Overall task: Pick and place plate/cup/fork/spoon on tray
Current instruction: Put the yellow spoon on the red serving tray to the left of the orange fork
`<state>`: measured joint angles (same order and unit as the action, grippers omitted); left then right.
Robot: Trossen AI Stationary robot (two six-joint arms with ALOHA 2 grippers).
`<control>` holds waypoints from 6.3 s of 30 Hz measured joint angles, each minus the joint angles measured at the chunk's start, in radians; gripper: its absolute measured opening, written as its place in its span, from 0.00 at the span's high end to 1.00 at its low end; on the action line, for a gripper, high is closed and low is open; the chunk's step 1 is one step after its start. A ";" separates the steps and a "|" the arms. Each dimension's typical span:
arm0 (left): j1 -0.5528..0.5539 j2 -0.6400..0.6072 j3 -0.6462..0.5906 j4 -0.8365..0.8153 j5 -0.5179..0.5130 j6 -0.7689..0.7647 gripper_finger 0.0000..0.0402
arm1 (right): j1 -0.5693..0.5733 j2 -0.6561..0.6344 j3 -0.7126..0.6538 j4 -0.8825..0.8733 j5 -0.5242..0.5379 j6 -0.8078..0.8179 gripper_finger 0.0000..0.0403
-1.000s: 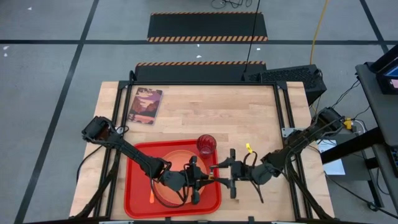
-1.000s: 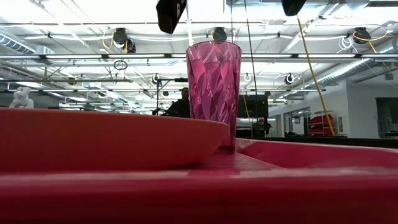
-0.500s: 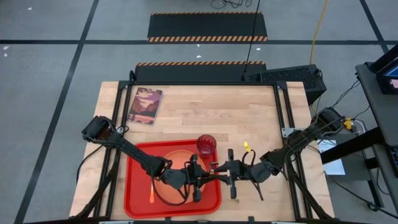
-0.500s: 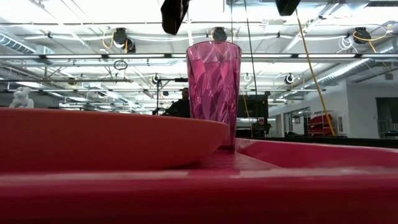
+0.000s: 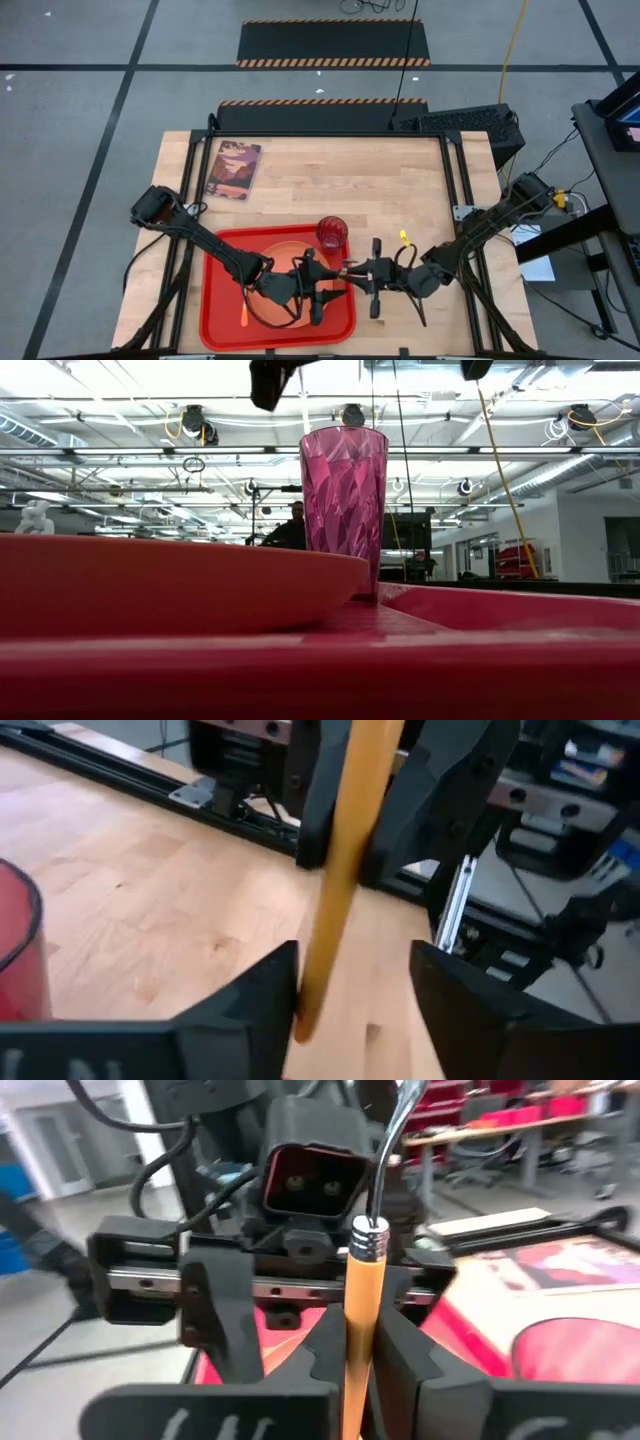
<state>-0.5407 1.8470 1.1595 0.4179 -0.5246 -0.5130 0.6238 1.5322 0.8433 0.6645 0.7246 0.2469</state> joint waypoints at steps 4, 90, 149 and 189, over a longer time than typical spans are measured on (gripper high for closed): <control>-0.025 -0.059 -0.002 -0.063 -0.071 -0.024 0.46 | 0.027 0.000 0.001 0.010 0.135 -0.039 0.96; -0.195 -0.077 0.304 -0.787 -0.414 -0.120 0.92 | 0.057 -0.055 0.000 -0.042 0.002 -0.078 0.58; -0.526 -0.613 -0.387 -1.322 0.102 -1.658 0.92 | 0.190 -0.200 0.000 -0.266 0.005 -0.215 0.58; -0.424 -0.412 -0.398 -1.213 0.307 -1.822 0.87 | 0.192 -0.200 0.000 -0.303 0.003 -0.233 0.58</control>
<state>-0.9647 1.4353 0.7612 -0.7947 -0.2180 -2.3352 0.8154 1.3319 0.8433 0.3618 0.7277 0.0143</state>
